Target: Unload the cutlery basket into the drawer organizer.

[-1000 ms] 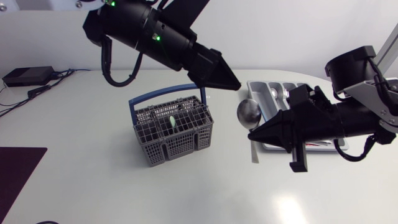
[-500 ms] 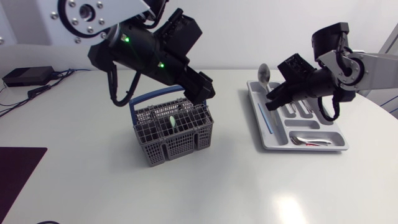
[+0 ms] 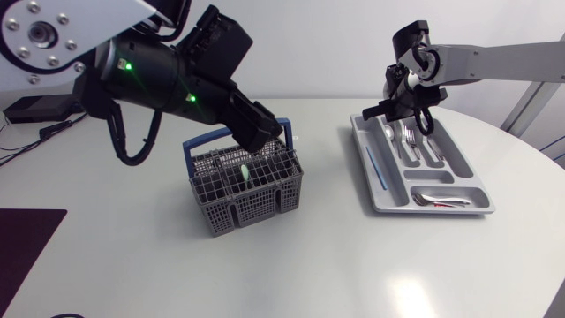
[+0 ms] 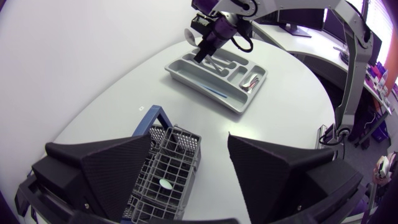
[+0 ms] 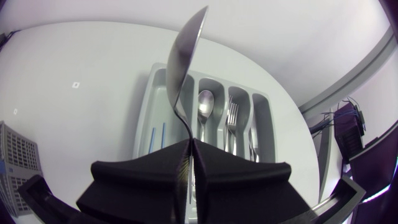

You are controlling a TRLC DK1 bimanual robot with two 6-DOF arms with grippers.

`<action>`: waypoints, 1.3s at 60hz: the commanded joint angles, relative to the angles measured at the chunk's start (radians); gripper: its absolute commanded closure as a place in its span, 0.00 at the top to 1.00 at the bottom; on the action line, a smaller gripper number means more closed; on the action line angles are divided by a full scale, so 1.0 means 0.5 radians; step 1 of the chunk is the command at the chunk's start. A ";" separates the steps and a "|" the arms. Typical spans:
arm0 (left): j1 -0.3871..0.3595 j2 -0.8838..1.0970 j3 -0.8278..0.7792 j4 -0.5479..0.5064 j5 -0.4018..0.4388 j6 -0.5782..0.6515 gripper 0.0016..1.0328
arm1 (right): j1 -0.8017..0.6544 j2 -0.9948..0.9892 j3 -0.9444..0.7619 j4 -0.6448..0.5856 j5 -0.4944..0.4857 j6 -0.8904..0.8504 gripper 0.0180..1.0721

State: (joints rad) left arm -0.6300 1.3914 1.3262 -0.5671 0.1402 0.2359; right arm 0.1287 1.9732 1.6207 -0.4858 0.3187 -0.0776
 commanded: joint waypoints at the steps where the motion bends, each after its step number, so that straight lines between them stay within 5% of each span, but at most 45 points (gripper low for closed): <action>1: 0.017 -0.046 -0.054 0.011 -0.013 0.019 0.92 | -0.021 0.119 0.195 -0.099 0.050 0.161 0.05; 55: 0.017 -0.105 -0.118 0.024 -0.013 0.028 0.93 | -0.211 1.011 1.106 -0.455 0.197 0.214 0.06; 63: 0.014 -0.111 -0.127 0.024 -0.013 0.028 0.93 | -0.221 1.094 1.213 -0.556 0.172 0.235 0.23; 78: 0.014 -0.126 -0.137 0.024 -0.013 0.028 0.93 | -0.202 1.076 1.213 -0.618 0.056 0.269 0.32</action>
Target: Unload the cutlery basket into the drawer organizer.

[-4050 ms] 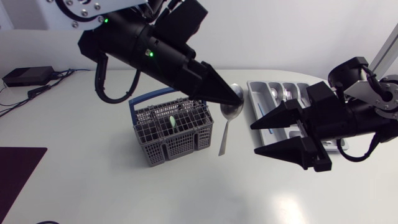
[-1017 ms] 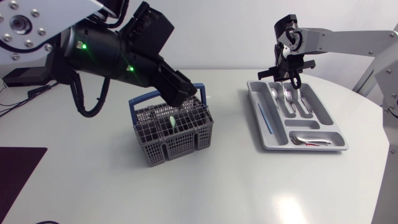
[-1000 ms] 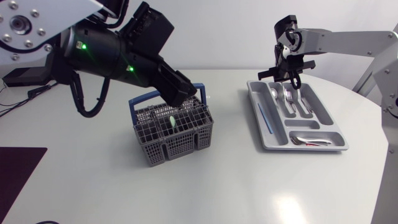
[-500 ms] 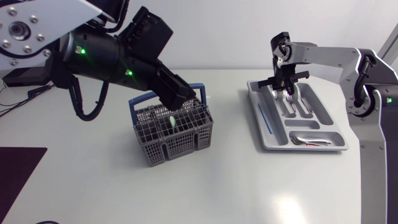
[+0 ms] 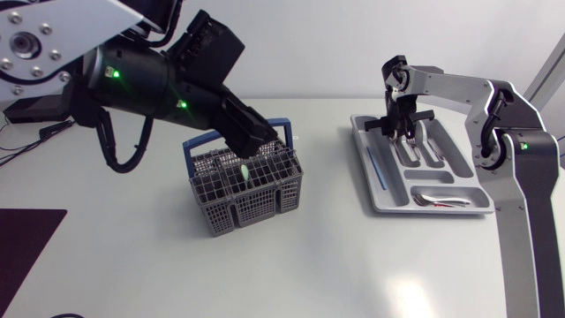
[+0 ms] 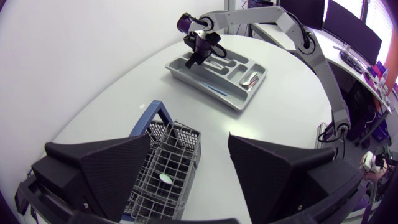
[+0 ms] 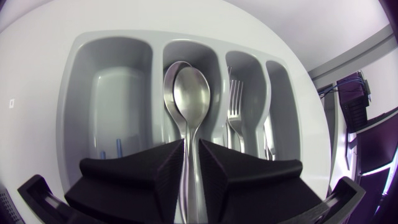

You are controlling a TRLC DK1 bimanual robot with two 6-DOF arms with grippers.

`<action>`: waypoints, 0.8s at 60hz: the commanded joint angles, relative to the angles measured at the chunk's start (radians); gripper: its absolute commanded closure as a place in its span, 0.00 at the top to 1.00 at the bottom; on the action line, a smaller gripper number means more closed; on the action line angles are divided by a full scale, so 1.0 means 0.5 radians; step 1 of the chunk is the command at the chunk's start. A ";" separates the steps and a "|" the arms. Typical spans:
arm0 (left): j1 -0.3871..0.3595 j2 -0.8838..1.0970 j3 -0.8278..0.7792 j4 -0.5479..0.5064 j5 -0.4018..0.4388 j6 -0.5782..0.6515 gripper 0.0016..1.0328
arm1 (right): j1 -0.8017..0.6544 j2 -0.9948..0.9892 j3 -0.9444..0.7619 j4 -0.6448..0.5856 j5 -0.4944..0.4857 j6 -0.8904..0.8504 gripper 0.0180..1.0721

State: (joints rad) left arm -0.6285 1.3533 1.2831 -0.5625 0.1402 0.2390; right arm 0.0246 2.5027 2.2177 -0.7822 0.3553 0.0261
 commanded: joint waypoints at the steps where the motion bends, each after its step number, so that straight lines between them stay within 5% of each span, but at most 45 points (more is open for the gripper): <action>1: 0.011 -0.050 -0.050 0.014 -0.013 0.022 0.93 | 0.009 -0.001 0.004 -0.022 -0.033 0.064 0.33; 8: 0.021 -0.077 -0.050 0.011 -0.023 0.022 0.93 | 0.021 -0.253 -0.260 0.110 -0.125 0.064 0.43; 31: 0.011 -0.258 -0.201 -0.053 -0.038 0.117 0.94 | 0.356 -1.514 -1.739 1.009 -0.410 -0.423 0.51; 48: 0.064 -0.455 -0.489 -0.084 -0.044 0.286 0.93 | 0.712 -2.069 -2.159 1.064 -0.563 -0.439 0.61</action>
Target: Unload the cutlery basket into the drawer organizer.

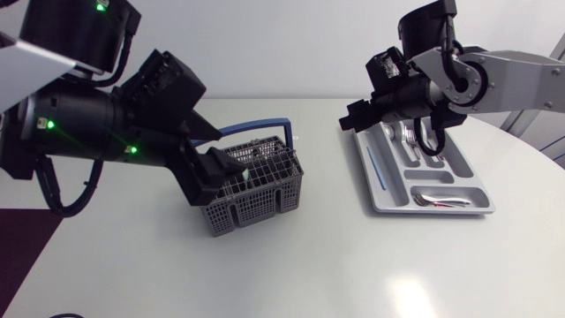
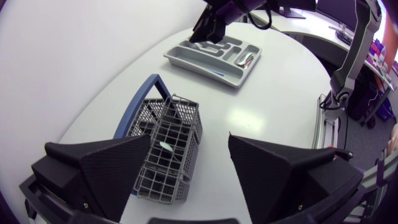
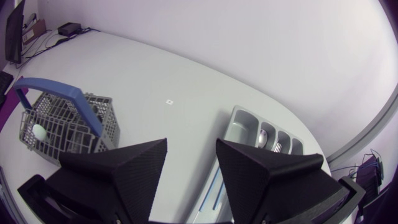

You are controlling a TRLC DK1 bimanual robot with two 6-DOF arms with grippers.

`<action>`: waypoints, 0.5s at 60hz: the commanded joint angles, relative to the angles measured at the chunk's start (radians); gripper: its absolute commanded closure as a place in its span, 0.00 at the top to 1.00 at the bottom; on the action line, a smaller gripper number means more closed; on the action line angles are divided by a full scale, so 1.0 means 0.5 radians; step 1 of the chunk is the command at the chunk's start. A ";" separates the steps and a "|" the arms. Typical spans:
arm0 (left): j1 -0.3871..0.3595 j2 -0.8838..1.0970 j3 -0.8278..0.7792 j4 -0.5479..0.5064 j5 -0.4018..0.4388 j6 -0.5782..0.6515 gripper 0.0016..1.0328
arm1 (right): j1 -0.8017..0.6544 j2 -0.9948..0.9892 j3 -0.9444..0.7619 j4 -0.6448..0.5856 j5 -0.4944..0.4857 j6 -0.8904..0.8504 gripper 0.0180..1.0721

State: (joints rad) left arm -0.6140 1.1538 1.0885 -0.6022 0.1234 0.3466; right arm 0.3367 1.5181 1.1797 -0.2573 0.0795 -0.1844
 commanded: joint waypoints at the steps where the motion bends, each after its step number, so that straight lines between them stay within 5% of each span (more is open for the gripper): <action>1: 0.041 -0.059 -0.118 -0.001 -0.017 0.080 0.94 | 0.103 -0.115 -0.095 0.015 -0.018 -0.021 0.61; 30: 0.240 -0.240 -0.569 0.216 -0.029 0.154 0.93 | 0.551 -0.186 -0.203 0.079 -0.058 0.010 0.61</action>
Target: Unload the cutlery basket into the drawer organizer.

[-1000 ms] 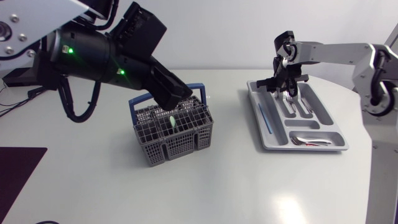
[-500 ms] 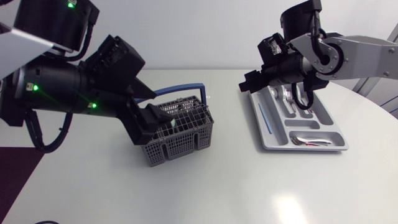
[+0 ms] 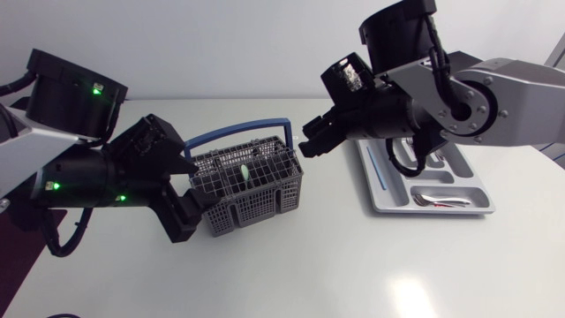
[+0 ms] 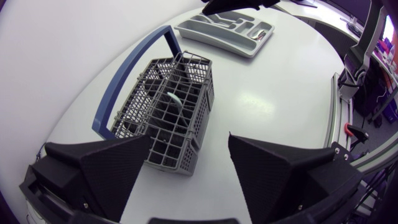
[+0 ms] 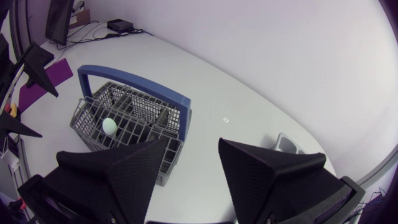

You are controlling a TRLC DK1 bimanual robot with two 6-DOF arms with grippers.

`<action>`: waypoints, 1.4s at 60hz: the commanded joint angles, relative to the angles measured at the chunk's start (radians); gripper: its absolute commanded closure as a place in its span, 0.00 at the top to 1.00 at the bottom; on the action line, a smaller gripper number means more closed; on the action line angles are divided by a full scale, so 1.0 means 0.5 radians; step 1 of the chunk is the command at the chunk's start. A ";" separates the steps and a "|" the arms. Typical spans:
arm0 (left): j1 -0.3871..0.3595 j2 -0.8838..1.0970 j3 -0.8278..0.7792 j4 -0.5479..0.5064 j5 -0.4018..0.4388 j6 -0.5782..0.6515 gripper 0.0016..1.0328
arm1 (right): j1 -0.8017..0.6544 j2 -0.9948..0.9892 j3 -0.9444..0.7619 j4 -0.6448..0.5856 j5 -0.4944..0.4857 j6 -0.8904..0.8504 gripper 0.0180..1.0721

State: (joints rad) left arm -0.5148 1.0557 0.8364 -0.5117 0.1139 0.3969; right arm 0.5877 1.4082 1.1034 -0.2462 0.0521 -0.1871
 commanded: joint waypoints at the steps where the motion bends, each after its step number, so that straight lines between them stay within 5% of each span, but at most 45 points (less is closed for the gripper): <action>1: 0.051 -0.047 -0.068 0.039 -0.007 0.053 0.93 | 0.055 0.040 -0.050 0.066 -0.003 0.015 0.61; 12: 0.109 -0.077 -0.139 0.103 -0.007 0.074 0.93 | 0.086 0.153 -0.022 0.140 -0.077 0.055 0.59; 13: 0.115 -0.077 -0.154 0.125 -0.007 0.077 0.93 | 0.089 0.181 -0.016 0.158 -0.095 0.058 0.50; 30: 0.164 -0.071 -0.215 0.217 0.015 0.090 0.94 | 0.101 0.362 0.045 0.232 -0.267 0.101 0.05; 64: 0.235 -0.071 -0.301 0.281 0.073 0.117 0.94 | 0.144 0.856 0.131 0.357 -0.359 0.113 0.05; 79: 0.232 -0.041 -0.298 0.327 0.079 0.105 0.94 | 0.165 0.626 0.128 0.308 -0.362 0.120 0.05; 84: 0.241 0.045 -0.234 0.324 0.229 0.038 0.93 | 0.178 0.552 0.122 0.272 -0.362 0.123 0.05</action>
State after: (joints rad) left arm -0.4042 1.0386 0.7132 -0.3569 0.1898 0.4381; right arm 0.6632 1.7313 1.1641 -0.0959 -0.1284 -0.1497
